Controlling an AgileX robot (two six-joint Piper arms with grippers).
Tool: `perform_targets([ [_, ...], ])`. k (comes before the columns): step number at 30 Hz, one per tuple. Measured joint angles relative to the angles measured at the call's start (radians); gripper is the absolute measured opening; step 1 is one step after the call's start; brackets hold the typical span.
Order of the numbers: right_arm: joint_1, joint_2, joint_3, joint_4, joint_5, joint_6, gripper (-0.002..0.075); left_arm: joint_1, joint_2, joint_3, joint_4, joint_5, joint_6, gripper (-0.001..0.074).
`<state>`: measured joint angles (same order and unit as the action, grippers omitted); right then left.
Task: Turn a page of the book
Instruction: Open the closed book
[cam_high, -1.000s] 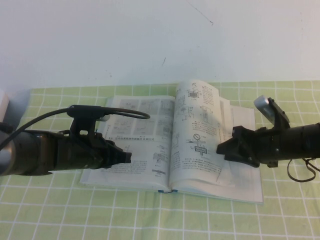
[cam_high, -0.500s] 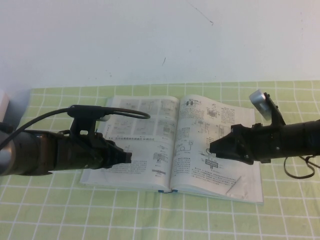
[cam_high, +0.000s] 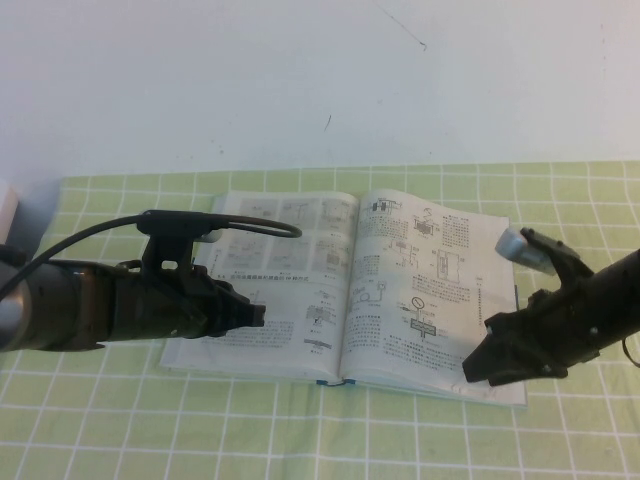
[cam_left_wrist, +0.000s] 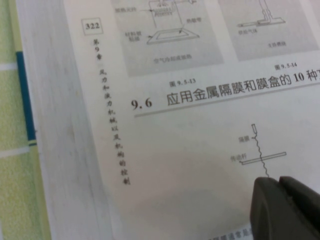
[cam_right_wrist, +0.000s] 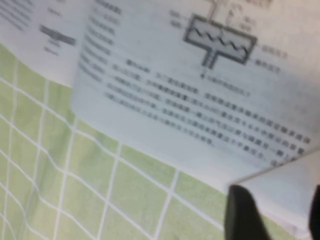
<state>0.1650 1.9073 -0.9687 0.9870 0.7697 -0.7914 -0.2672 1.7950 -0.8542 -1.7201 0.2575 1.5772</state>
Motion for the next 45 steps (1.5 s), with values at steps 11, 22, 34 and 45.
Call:
perform_targets([
  [11, 0.000, 0.054, 0.000, 0.132, -0.026, 0.001, 0.0414, 0.000, 0.000, 0.000, 0.000, 0.001, 0.000, -0.0004],
  [22, -0.010, 0.115, 0.000, 0.535, 0.097, -0.332, 0.0419, 0.000, 0.000, 0.000, 0.000, 0.001, -0.002, -0.0003],
  [34, -0.088, 0.051, 0.000, 0.179, 0.103, -0.180, 0.0339, 0.000, 0.000, 0.000, 0.000, 0.001, -0.002, -0.0002],
  [45, -0.088, 0.082, 0.000, 0.123, 0.072, -0.116, 0.0337, 0.000, 0.000, 0.000, 0.000, 0.001, -0.002, -0.0002],
])
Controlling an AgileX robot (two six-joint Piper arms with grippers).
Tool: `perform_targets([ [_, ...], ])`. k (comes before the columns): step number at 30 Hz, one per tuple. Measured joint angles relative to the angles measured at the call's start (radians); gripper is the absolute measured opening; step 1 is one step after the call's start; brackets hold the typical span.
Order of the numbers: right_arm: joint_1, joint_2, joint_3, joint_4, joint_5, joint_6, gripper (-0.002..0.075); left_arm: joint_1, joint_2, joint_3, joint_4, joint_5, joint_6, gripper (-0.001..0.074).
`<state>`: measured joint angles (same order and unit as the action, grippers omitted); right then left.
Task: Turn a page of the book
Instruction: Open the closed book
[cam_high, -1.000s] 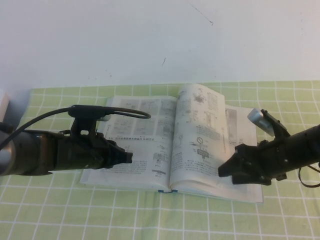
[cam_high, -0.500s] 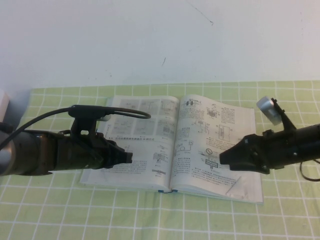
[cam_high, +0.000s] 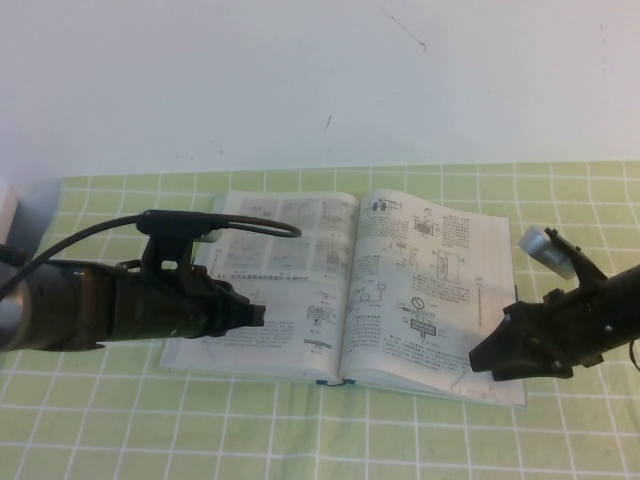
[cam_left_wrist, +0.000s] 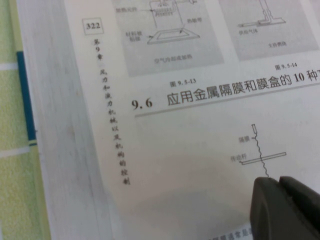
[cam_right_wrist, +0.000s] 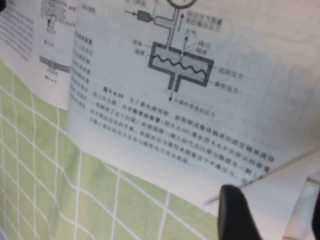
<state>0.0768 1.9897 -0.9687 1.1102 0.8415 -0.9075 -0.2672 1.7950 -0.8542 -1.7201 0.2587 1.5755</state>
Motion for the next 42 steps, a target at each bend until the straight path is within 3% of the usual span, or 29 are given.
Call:
perform_targets([
  [7, -0.001, 0.024, -0.004, 0.036, 0.009, 0.000, 0.0335, 0.000, 0.000, 0.000, 0.000, 0.000, 0.000, -0.0003],
  [8, -0.001, 0.064, -0.004, 0.153, 0.044, -0.069, 0.0335, 0.000, 0.000, 0.000, 0.000, 0.000, 0.000, -0.0003],
  [13, -0.001, 0.066, -0.004, 0.158, 0.046, -0.073, 0.0335, 0.000, 0.000, 0.000, 0.000, 0.000, 0.000, -0.0003],
  [14, 0.001, 0.095, -0.004, 0.285, 0.050, -0.149, 0.0335, 0.000, 0.000, 0.000, 0.000, 0.000, 0.000, -0.0003],
  [29, 0.027, 0.120, -0.004, 0.373, 0.084, -0.210, 0.0335, 0.000, 0.000, 0.000, 0.000, 0.002, 0.000, -0.0003],
  [30, 0.037, 0.133, -0.004, 0.565, 0.213, -0.345, 0.0335, 0.000, 0.000, 0.000, 0.000, 0.002, 0.000, -0.0003],
  [42, 0.037, 0.133, -0.004, 0.578, 0.227, -0.377, 0.0335, 0.000, 0.000, 0.000, 0.000, 0.004, 0.000, -0.0002],
])
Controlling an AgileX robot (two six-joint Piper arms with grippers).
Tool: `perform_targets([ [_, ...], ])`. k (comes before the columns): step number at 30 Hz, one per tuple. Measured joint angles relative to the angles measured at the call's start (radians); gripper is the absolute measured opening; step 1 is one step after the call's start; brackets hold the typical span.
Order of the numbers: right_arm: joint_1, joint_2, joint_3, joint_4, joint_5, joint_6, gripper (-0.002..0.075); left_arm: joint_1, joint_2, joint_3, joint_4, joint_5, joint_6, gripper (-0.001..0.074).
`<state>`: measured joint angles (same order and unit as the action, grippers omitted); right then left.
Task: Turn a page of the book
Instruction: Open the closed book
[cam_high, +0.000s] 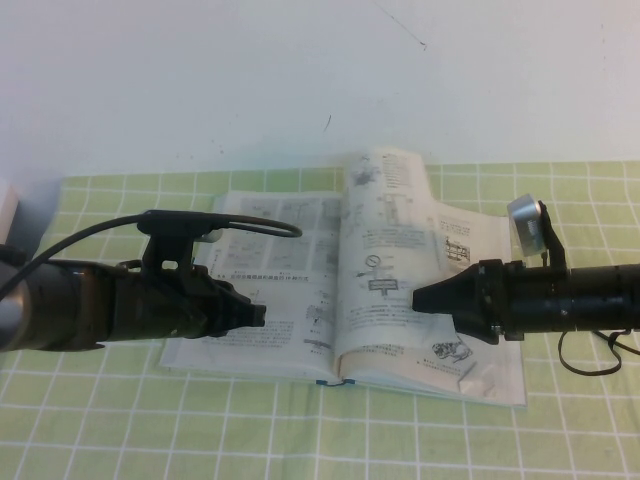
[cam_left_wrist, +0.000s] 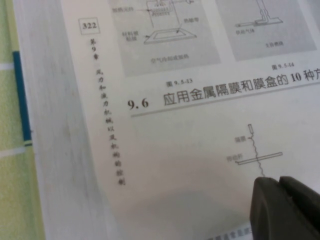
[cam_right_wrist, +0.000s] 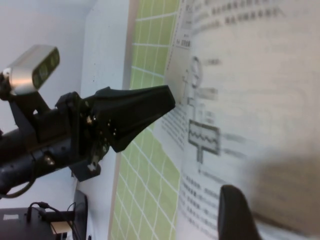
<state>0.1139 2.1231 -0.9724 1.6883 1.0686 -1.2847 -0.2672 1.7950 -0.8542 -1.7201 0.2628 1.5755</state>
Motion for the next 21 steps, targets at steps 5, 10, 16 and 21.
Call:
perform_targets([
  [5, 0.000, 0.000, 0.000, 0.000, 0.000, -0.018, 0.0335, 0.000, 0.000, 0.000, 0.000, 0.073, 0.000, -0.0003],
  [10, 0.000, 0.000, 0.000, 0.009, 0.007, -0.027, 0.0335, -0.005, -0.014, 0.000, 0.007, 0.192, 0.000, -0.0002],
  [16, 0.000, 0.000, 0.000, 0.015, 0.052, -0.027, 0.0335, -0.090, -0.119, 0.000, 0.108, 0.154, 0.002, -0.0002],
  [21, 0.000, 0.000, -0.004, 0.016, 0.065, -0.027, 0.0335, -0.274, -0.216, 0.000, 0.273, 0.040, 0.002, -0.0003],
])
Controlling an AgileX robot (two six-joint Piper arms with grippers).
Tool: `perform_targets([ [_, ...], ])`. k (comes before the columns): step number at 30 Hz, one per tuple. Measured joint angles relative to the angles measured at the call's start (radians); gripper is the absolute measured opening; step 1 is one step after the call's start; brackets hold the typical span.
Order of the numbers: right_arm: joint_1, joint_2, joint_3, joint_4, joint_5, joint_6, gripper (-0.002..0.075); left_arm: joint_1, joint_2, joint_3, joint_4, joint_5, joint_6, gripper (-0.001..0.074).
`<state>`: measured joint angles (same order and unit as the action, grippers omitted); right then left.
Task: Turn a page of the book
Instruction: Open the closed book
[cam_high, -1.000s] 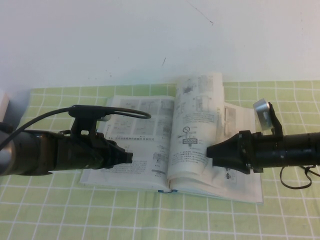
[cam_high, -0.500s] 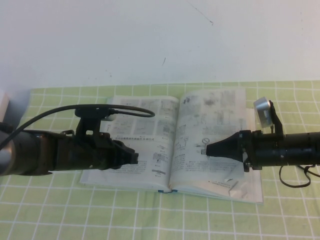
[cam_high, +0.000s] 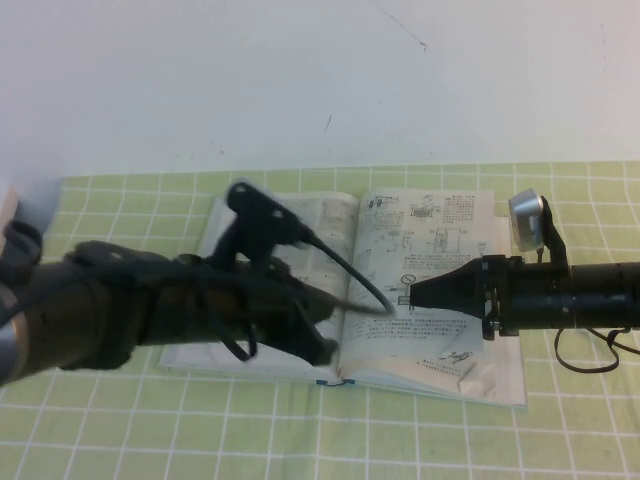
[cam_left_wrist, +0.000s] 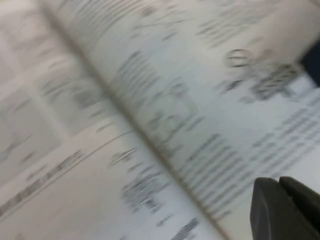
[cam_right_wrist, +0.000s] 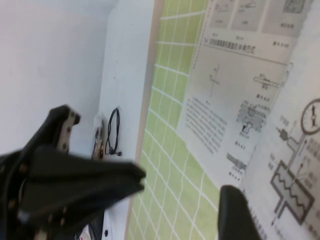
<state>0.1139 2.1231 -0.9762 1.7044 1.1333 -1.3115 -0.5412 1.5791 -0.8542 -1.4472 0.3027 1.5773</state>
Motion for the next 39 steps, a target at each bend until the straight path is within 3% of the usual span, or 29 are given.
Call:
perform_targets([
  [9, 0.000, 0.000, 0.000, 0.000, 0.002, 0.000, 0.0335, -0.044, -0.005, 0.000, 0.031, -0.014, 0.008, -0.0003],
  [10, 0.000, 0.000, -0.011, 0.000, 0.006, 0.000, 0.0335, -0.304, -0.005, 0.000, 0.091, -0.193, 0.061, -0.0003],
  [17, 0.000, 0.000, -0.011, 0.000, 0.006, 0.000, 0.0335, -0.312, -0.005, 0.000, 0.091, -0.194, 0.061, -0.0003],
  [18, 0.000, 0.000, -0.011, 0.000, 0.006, 0.000, 0.0335, -0.386, 0.021, 0.000, 0.091, -0.267, 0.061, -0.0003],
  [30, 0.000, 0.000, -0.011, 0.000, 0.008, 0.000, 0.0335, -0.401, 0.097, 0.000, 0.087, -0.355, 0.063, -0.0003],
  [31, 0.000, 0.000, -0.011, 0.002, 0.010, 0.006, 0.0335, -0.401, 0.129, 0.000, 0.043, -0.488, 0.061, -0.0003],
  [39, 0.000, 0.000, -0.011, 0.001, 0.010, 0.018, 0.0335, -0.401, 0.131, 0.000, 0.033, -0.503, 0.048, -0.0003],
])
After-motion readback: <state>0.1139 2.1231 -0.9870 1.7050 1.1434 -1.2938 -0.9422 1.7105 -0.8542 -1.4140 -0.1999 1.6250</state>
